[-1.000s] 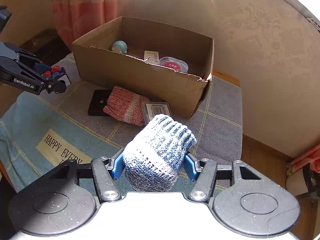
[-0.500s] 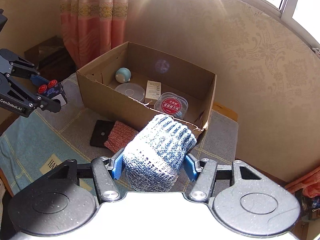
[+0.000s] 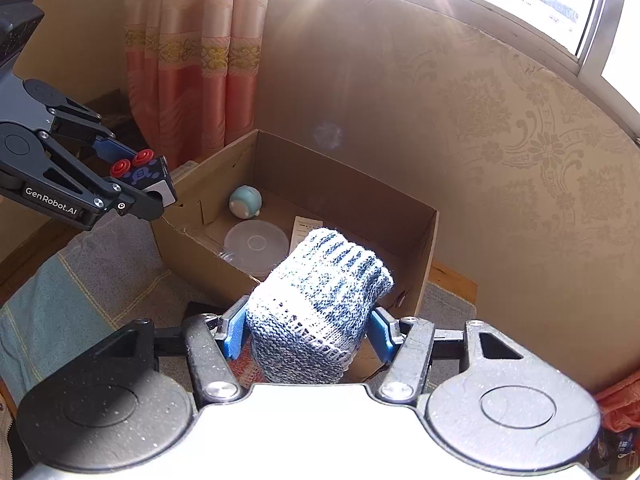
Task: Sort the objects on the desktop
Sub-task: 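Carry the cube and the sock over the box with both grippers, then release the cube and the sock into the box with both grippers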
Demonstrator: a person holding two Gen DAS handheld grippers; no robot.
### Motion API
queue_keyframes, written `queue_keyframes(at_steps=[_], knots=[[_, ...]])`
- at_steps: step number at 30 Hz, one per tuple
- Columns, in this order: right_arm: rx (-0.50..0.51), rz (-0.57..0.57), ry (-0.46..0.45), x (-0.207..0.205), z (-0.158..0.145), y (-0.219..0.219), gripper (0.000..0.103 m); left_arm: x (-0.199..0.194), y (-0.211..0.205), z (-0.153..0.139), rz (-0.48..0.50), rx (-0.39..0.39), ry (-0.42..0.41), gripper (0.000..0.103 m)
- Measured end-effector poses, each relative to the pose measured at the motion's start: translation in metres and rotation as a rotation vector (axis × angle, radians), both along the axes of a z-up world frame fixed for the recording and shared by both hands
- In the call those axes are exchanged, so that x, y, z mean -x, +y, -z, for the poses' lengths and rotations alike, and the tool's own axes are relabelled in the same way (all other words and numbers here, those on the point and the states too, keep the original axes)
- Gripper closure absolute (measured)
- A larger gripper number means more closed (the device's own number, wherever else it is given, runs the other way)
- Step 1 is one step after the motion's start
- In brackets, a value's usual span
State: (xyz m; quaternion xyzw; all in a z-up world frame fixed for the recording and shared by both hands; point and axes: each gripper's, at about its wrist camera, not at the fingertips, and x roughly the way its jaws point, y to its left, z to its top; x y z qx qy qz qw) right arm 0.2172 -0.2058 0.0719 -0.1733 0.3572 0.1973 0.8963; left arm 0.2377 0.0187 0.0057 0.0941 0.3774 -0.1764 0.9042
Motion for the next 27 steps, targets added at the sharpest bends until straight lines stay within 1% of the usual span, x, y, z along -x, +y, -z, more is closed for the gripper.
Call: queue_keyframes(at_steps=[7, 8, 9, 10, 11, 21, 27], knots=[[0.012, -0.016, -0.008, -0.016, -0.003, 0.007, 0.039, -0.025, -0.003, 0.007, -0.018, -0.007, -0.001, 0.053], [0.011, -0.018, -0.008, -0.018, -0.003, 0.008, 0.039, -0.027, -0.004, 0.009, -0.024, -0.008, 0.0, 0.05], [0.012, -0.019, -0.007, -0.02, -0.003, 0.009, 0.039, -0.031, -0.004, 0.011, -0.026, -0.014, 0.009, 0.043], [0.013, -0.02, -0.007, -0.022, -0.002, 0.011, 0.039, -0.033, -0.004, 0.013, -0.036, -0.022, 0.016, 0.029], [0.015, -0.022, -0.005, -0.025, -0.001, 0.012, 0.039, -0.035, -0.004, 0.015, -0.063, -0.031, 0.014, 0.022], [0.051, -0.04, 0.013, -0.048, 0.006, 0.026, 0.039, -0.029, 0.008, 0.028, -0.064, -0.019, 0.046, 0.02], [0.034, -0.034, 0.047, -0.073, 0.005, 0.03, 0.039, -0.022, 0.011, 0.03, -0.041, -0.008, 0.063, 0.019]])
